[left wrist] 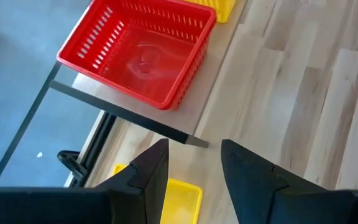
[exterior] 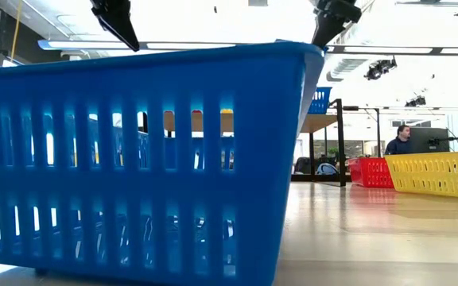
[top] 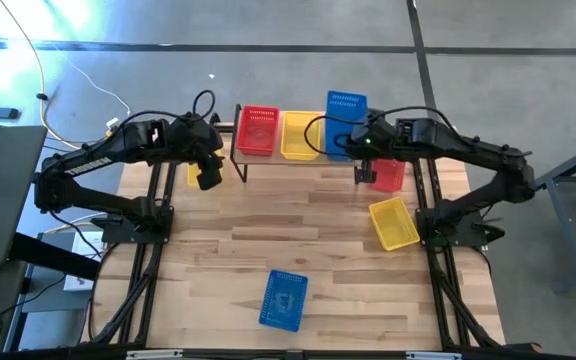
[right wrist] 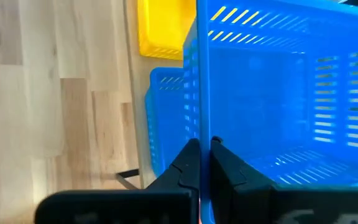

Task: Stack baskets on shelf by color
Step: Stack the top blue basket on top of the blue basket on the shelf

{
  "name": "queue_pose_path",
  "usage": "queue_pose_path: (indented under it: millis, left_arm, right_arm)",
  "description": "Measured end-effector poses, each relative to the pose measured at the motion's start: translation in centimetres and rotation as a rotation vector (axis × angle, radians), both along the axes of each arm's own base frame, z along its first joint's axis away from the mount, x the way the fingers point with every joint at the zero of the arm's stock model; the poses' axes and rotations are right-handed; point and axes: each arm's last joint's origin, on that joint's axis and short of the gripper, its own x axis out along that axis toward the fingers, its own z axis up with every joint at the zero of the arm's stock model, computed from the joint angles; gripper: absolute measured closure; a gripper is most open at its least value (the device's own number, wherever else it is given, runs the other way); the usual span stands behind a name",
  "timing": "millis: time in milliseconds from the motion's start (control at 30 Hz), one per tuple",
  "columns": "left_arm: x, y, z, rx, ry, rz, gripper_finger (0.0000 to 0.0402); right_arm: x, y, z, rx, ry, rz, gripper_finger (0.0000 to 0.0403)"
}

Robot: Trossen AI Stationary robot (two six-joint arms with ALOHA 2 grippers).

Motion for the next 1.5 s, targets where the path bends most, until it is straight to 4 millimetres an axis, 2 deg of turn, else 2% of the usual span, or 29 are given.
queue_pose_path:
  millis: [400, 1133, 1333, 1500]
  left_arm:
    - [0.0, 0.1, 0.0, -0.001, 0.001, 0.004, 0.0265]
    - [-0.3, -0.1, -0.2, -0.012, 0.035, -0.002, 0.0265]
    - [-0.3, -0.1, -0.2, -0.014, 0.032, 0.003, 0.0265]
    - [-0.3, -0.1, -0.2, -0.015, 0.031, 0.003, 0.0265]
  right_arm:
    - [1.5, -0.7, -2.0, 0.038, 0.104, -0.005, 0.0403]
    - [0.9, -1.4, -2.2, 0.057, 0.153, -0.037, 0.0401]
    - [1.1, -1.5, -2.0, 0.042, 0.125, -0.040, 0.0384]
    - [1.2, -1.5, -2.0, 0.042, 0.118, -0.043, 0.0349]
